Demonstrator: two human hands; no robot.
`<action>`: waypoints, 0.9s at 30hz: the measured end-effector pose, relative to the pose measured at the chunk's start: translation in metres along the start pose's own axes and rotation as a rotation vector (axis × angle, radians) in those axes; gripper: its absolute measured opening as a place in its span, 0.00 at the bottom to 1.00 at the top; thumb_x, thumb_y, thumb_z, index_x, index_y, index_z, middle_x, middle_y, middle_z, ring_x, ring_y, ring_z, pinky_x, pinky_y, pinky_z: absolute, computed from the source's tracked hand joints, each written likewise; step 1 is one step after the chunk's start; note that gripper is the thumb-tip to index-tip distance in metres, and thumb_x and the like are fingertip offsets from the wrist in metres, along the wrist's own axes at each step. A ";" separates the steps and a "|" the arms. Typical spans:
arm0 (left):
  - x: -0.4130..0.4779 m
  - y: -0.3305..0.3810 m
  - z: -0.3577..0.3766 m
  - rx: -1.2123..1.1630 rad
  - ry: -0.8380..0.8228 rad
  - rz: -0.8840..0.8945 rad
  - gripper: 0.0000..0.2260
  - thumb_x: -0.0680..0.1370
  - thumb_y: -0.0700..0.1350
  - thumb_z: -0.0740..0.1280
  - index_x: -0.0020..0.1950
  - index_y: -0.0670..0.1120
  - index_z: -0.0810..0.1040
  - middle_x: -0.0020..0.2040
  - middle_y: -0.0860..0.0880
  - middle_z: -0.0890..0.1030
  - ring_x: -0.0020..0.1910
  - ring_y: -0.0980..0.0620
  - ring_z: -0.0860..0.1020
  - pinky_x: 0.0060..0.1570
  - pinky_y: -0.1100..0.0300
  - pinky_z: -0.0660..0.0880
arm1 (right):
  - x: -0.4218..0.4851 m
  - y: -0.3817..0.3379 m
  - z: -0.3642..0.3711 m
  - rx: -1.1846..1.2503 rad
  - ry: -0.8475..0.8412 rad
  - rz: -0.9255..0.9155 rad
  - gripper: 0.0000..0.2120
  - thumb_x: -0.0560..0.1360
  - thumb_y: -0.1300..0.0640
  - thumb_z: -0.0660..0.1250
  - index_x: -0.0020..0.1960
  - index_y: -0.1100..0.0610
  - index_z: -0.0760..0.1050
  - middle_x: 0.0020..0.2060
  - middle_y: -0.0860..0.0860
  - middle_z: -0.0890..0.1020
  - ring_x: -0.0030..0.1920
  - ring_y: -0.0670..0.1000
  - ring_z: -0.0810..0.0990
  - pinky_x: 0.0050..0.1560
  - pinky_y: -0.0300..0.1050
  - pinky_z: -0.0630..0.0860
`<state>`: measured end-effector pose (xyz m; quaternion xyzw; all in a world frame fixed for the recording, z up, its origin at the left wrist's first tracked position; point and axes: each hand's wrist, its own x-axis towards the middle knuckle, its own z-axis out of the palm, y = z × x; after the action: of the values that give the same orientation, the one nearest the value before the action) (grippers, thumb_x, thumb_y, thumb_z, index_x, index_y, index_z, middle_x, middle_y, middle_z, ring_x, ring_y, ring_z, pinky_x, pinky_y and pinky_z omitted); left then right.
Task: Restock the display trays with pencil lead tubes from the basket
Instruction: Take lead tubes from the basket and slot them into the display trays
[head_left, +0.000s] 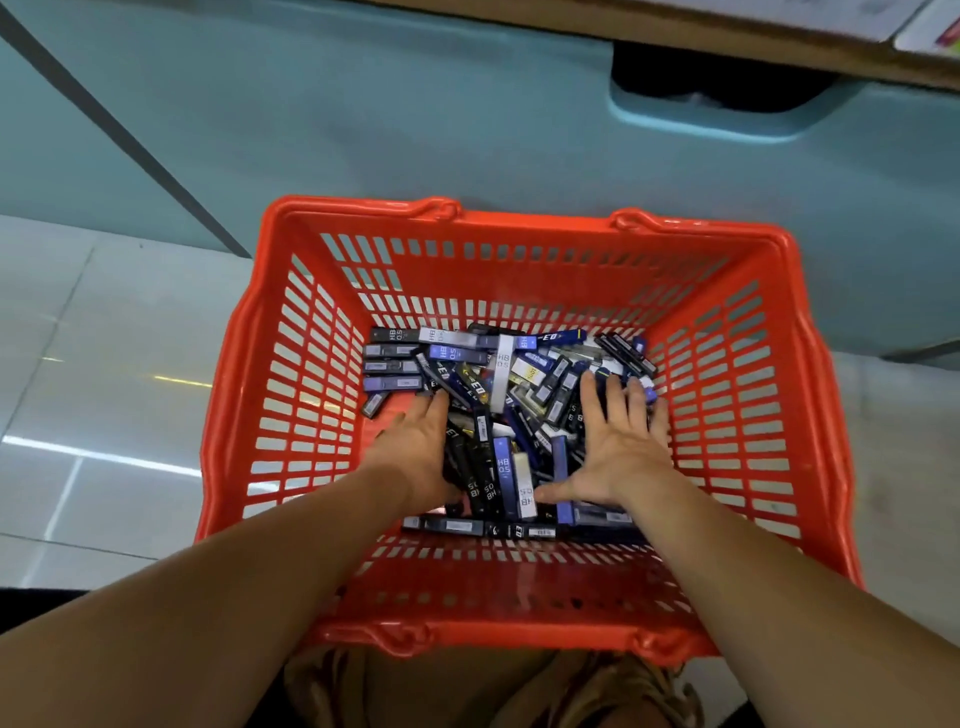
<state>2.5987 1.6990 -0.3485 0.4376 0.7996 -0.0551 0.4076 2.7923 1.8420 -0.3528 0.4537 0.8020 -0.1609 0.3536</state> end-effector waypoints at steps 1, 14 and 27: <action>0.003 0.002 0.002 0.128 0.002 0.013 0.55 0.69 0.54 0.81 0.84 0.51 0.46 0.79 0.48 0.60 0.77 0.43 0.63 0.75 0.46 0.66 | 0.002 0.003 0.001 0.010 0.053 -0.012 0.74 0.56 0.17 0.68 0.80 0.49 0.26 0.82 0.55 0.40 0.81 0.60 0.35 0.79 0.66 0.37; 0.037 0.029 0.000 0.561 0.152 0.352 0.53 0.76 0.54 0.74 0.83 0.49 0.35 0.83 0.45 0.40 0.83 0.40 0.44 0.81 0.45 0.41 | 0.021 0.012 -0.005 0.064 0.256 -0.029 0.56 0.60 0.21 0.70 0.77 0.50 0.57 0.71 0.52 0.61 0.72 0.57 0.59 0.75 0.55 0.61; 0.057 0.026 -0.010 0.476 0.182 0.220 0.33 0.76 0.58 0.73 0.76 0.53 0.61 0.66 0.45 0.72 0.66 0.42 0.69 0.70 0.46 0.66 | 0.026 0.011 -0.014 0.413 0.157 0.032 0.42 0.69 0.34 0.76 0.73 0.47 0.60 0.69 0.51 0.74 0.61 0.56 0.80 0.56 0.53 0.78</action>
<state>2.5957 1.7564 -0.3749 0.6083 0.7452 -0.1572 0.2235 2.7869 1.8723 -0.3609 0.5402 0.7700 -0.2801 0.1921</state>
